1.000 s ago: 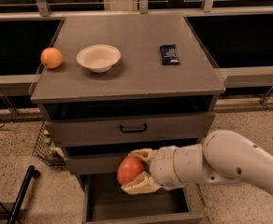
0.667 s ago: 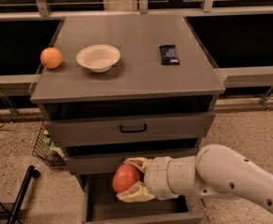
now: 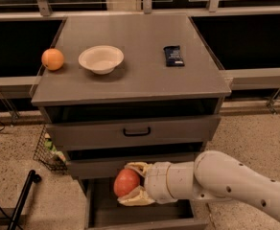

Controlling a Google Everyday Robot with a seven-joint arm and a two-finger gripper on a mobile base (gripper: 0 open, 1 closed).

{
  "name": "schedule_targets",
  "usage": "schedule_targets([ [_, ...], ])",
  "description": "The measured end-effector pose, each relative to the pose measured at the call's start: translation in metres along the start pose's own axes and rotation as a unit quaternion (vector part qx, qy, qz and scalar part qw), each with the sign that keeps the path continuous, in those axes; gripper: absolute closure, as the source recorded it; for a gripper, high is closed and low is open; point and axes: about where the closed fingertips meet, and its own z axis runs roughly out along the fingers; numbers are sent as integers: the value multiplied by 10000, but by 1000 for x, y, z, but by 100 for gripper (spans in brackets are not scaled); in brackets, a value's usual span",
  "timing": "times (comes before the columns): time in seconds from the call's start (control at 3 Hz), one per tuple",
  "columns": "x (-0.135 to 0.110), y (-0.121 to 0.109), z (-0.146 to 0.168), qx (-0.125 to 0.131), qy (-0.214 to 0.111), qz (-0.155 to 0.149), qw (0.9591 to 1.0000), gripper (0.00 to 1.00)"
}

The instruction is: Place apple into bottom drawer

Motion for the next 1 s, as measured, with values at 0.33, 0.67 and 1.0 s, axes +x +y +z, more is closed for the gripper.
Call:
schedule_targets([
  [0.33,24,-2,34,28,-81,-84,9999,100],
  [0.67,55,-1,74,41,-84,-29,10000,100],
  [1.0,93,6,112,-2,18,192,9998,100],
])
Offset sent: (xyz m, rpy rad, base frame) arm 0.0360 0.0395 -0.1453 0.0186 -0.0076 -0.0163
